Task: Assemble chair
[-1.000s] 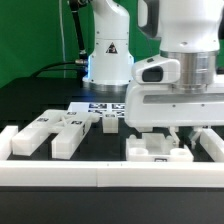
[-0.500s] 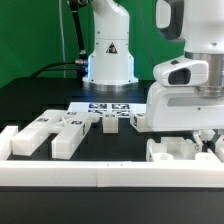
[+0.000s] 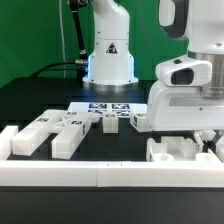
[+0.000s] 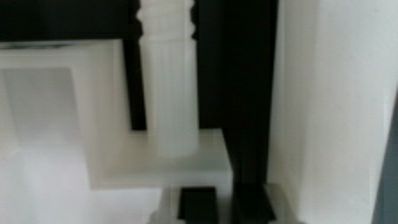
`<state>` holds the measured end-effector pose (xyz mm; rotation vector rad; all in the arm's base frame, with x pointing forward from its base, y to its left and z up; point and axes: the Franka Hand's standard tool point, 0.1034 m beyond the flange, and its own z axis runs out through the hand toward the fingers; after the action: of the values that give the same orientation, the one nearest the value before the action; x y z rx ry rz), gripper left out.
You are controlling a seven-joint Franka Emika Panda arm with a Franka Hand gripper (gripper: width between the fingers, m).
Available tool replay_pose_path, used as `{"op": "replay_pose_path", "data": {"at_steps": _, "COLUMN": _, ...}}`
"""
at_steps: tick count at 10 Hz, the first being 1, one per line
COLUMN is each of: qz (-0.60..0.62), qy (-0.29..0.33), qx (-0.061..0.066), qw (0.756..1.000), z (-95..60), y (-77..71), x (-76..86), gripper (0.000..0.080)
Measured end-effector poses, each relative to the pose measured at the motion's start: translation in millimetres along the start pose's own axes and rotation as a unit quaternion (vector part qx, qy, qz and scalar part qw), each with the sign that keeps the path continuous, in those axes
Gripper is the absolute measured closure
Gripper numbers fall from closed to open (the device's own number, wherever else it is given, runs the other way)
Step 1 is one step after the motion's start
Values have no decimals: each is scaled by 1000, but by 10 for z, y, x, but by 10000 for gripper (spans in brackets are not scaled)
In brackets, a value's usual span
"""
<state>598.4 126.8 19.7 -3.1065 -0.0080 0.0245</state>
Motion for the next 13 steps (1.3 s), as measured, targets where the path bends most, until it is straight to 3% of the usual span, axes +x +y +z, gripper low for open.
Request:
{"op": "replay_pose_path", "data": {"at_steps": 1, "qz": 3, "qy": 0, "qx": -3, "qw": 1000, "z": 5, "y": 58, "x": 4, "gripper": 645}}
{"op": "replay_pose_path", "data": {"at_steps": 2, "qz": 8, "qy": -2, "qx": -6, "qw": 1000, "z": 1, "y": 112, "x": 4, "gripper": 645}}
{"op": "replay_pose_path", "data": {"at_steps": 3, "qz": 14, "qy": -6, "qx": -10, "qw": 1000, "z": -25, "y": 165, "x": -8, "gripper": 510}}
{"op": "replay_pose_path", "data": {"at_steps": 4, "qz": 17, "qy": -7, "qx": -14, "qw": 1000, "z": -80, "y": 200, "x": -7, "gripper": 310}}
{"op": "replay_pose_path", "data": {"at_steps": 5, "qz": 19, "qy": -6, "qx": -14, "qw": 1000, "z": -157, "y": 208, "x": -18, "gripper": 203}}
{"op": "replay_pose_path", "data": {"at_steps": 7, "qz": 17, "qy": -3, "qx": -14, "qw": 1000, "z": -325, "y": 220, "x": -91, "gripper": 159}}
{"op": "replay_pose_path", "data": {"at_steps": 9, "qz": -3, "qy": -6, "qx": -17, "qw": 1000, "z": -462, "y": 311, "x": -306, "gripper": 152}}
{"op": "replay_pose_path", "data": {"at_steps": 11, "qz": 0, "qy": -3, "qx": -18, "qw": 1000, "z": -494, "y": 390, "x": -539, "gripper": 151}}
{"op": "replay_pose_path", "data": {"at_steps": 13, "qz": -4, "qy": -5, "qx": -18, "qw": 1000, "z": -476, "y": 385, "x": -546, "gripper": 151}}
